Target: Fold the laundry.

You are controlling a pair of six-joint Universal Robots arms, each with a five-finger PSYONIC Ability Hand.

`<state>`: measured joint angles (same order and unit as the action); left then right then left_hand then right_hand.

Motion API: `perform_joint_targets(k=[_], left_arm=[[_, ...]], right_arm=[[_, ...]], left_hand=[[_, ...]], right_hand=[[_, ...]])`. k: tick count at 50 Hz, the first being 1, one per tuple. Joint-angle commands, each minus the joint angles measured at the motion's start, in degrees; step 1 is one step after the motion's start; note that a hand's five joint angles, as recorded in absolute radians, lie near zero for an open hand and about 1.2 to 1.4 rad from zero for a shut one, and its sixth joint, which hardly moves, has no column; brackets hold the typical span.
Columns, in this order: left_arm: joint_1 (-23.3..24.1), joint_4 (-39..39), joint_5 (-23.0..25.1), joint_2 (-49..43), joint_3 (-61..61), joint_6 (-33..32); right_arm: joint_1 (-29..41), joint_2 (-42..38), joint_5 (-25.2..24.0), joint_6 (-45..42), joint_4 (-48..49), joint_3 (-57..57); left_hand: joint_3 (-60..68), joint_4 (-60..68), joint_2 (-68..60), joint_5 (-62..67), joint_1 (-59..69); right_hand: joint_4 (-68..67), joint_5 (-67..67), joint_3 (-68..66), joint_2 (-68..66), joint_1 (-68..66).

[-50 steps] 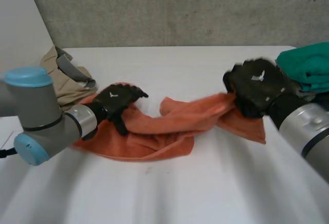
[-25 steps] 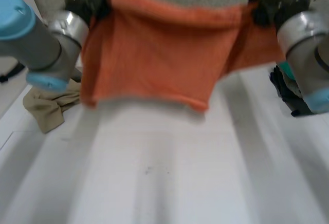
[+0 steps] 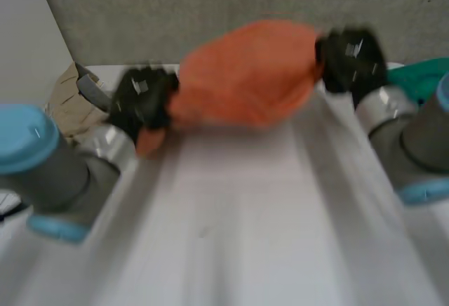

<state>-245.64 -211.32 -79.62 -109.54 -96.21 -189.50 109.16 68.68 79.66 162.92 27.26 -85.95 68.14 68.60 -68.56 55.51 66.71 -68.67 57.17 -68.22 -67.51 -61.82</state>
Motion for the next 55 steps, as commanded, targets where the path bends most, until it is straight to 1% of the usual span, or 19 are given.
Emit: perform_joint_targets(k=[1, 4, 5, 7, 8, 9, 13, 16, 20, 21, 24, 31, 35, 43, 45, 46, 48, 51, 55], left_arm=[[0.9, 7.8, 1.1, 1.1, -12.0, 0.4], [0.8, 14.2, 1.3, 3.7, -12.0, 0.4], [0.6, 18.7, 1.4, 5.9, -11.6, 0.4], [0.4, 22.5, 1.6, 7.9, -10.7, 0.3], [0.2, 24.0, 1.7, 8.9, -10.1, 0.2], [-0.6, 26.6, 2.2, 10.5, -8.6, 0.0], [-3.6, 30.7, 3.1, 12.7, -4.8, -0.2], [-5.9, 31.6, 4.5, 13.0, -2.6, -0.3], [-9.3, 32.3, 7.6, 11.7, 0.8, -0.5], [-10.2, 32.5, 9.1, 10.4, 2.1, -1.0], [-10.8, 33.2, 11.7, 6.6, 4.7, -2.9], [-10.5, 35.0, 11.4, -2.3, 9.7, -10.4], [-8.3, 36.7, 11.1, -7.6, 12.7, -14.4], [-5.0, 32.6, 10.3, -14.0, 15.3, -16.1], [-4.7, 30.9, 10.1, -15.0, 15.3, -16.1], [-4.4, 29.3, 9.9, -15.7, 15.4, -16.2], [-4.2, 27.7, 9.6, -16.2, 15.4, -16.3], [-4.3, 25.9, 7.7, -16.1, 15.2, -16.4], [-4.9, 25.5, 4.6, -12.6, 13.7, -15.8]], right_arm=[[-3.7, -4.3, -2.8, -6.2, -2.0, -9.8], [-5.4, -4.7, -3.6, -8.4, -3.4, -10.7], [-5.9, -4.7, -4.0, -8.8, -3.8, -10.8], [-6.8, -4.4, -4.9, -9.2, -4.8, -10.8], [-6.9, -4.3, -5.2, -9.2, -5.2, -10.7], [-7.3, -3.9, -5.8, -8.9, -5.7, -10.8], [-7.5, -2.7, -6.5, -7.4, -6.0, -11.3], [-7.5, -2.0, -6.5, -6.4, -5.9, -11.6], [-7.2, -1.7, -6.5, -5.3, -5.8, -12.0], [-7.1, -1.7, -6.6, -5.3, -5.8, -12.2], [-7.1, -1.7, -6.6, -5.7, -5.8, -12.6], [-6.9, -2.0, -6.6, -7.0, -5.8, -13.2], [-6.9, -2.2, -6.5, -7.6, -5.8, -13.4], [-7.2, -2.9, -6.5, -8.5, -5.9, -13.6], [-7.2, -2.9, -6.5, -8.6, -5.9, -13.6], [-7.3, -2.9, -6.5, -8.8, -6.0, -13.6], [-7.3, -3.0, -6.4, -8.8, -6.0, -13.6], [-7.6, -3.0, -6.4, -9.1, -5.9, -13.5], [-8.1, -2.9, -6.4, -9.4, -6.1, -13.2]], left_hand=[[-2.7, -3.2, 3.1, -0.1, -1.3], [-4.8, -5.2, 5.2, -2.1, -3.3], [-9.8, -10.2, 10.2, -7.1, -8.3], [-25.9, -26.3, 26.3, -23.2, -24.4], [-36.5, -36.9, 36.9, -33.8, -35.0], [-50.9, -51.3, 51.3, -48.3, -49.5], [-54.6, -55.0, 55.0, -51.9, -53.1], [-52.7, -53.2, 53.1, -50.1, -51.3], [-44.0, -44.4, 44.4, -41.4, -42.6], [-39.5, -39.9, 39.9, -36.8, -38.0], [-36.2, -36.7, 36.7, -33.6, -34.8], [-32.4, -32.8, 32.8, -29.7, -30.9], [-32.4, -32.8, 32.8, -29.7, -30.9], [-30.4, -30.8, 30.8, -27.7, -28.9], [-24.7, -25.1, 25.1, -22.0, -23.2], [-16.6, -17.1, 17.0, -14.0, -15.2], [-7.8, -8.3, 8.3, -5.2, -6.4], [10.6, 10.2, -10.2, 13.3, 12.1], [11.9, 11.4, -11.4, 14.5, 13.3]], right_hand=[[-11.3, 12.8, -11.8, -12.5, -18.2], [-11.3, 12.8, -11.8, -12.5, -18.2], [-11.3, 12.8, -11.8, -12.5, -18.2], [-11.3, 12.8, -11.8, -12.5, -18.2], [-11.3, 12.8, -11.8, -12.5, -18.2], [-11.3, 12.8, -11.8, -12.5, -18.2], [-11.3, 12.8, -11.8, -12.5, -18.2], [-11.3, 12.8, -11.8, -12.5, -18.2], [-11.3, 12.8, -11.8, -12.5, -18.2], [-11.3, 12.8, -11.8, -12.5, -18.2], [-11.3, 12.8, -11.8, -12.5, -18.2], [-11.3, 12.8, -11.8, -12.5, -18.2], [-11.3, 12.8, -11.8, -12.5, -18.2], [-11.3, 12.8, -11.8, -12.5, -18.2], [-11.3, 12.8, -11.8, -12.5, -18.2], [-11.3, 12.8, -11.8, -12.5, -18.2], [-11.3, 12.8, -11.8, -12.5, -18.2], [-11.3, 12.8, -11.8, -12.5, -18.2], [-11.3, 12.8, -11.8, -12.5, -18.2]])
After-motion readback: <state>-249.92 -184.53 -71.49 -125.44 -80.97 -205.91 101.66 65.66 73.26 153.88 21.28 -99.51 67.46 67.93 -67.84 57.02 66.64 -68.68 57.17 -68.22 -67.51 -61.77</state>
